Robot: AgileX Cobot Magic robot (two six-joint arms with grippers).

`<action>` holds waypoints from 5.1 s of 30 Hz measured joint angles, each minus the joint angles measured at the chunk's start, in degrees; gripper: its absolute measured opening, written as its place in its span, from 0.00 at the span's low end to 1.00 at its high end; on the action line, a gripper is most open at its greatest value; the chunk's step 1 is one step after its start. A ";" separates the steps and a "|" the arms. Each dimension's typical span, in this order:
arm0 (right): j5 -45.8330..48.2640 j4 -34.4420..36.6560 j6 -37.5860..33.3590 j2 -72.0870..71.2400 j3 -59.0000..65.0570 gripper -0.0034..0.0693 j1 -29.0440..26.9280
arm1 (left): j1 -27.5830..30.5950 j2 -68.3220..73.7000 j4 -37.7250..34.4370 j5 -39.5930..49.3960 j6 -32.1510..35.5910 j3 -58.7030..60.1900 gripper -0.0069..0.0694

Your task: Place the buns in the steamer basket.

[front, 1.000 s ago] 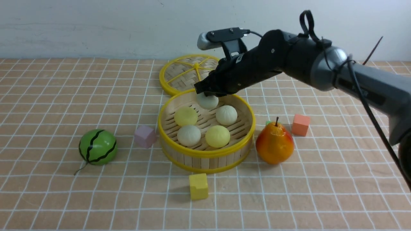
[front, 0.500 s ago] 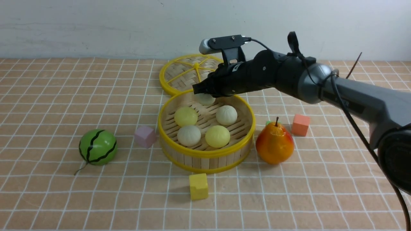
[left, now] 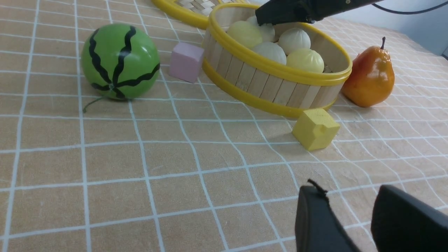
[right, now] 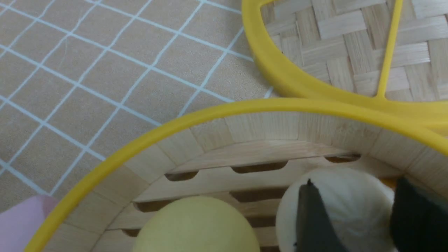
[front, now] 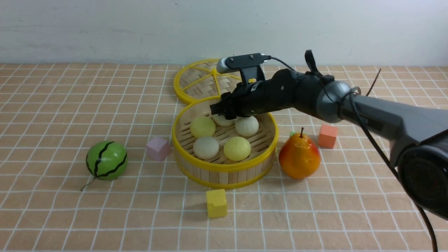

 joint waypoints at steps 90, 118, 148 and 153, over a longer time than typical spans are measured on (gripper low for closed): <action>2.83 -28.86 27.28 -135.19 112.75 0.05 -22.89 | 0.00 0.00 0.00 -0.05 0.00 0.00 0.40; 2.89 -28.86 27.44 -135.19 112.71 0.11 -22.89 | 7.54 0.00 1.29 -6.92 -0.30 0.00 0.38; 2.89 -28.86 27.44 -135.19 112.71 0.16 -22.89 | 15.65 0.00 -0.41 8.15 -6.01 0.04 0.07; 2.89 -28.86 27.44 -135.19 112.71 0.17 -22.89 | 15.65 0.00 -0.41 8.15 -6.01 0.04 0.07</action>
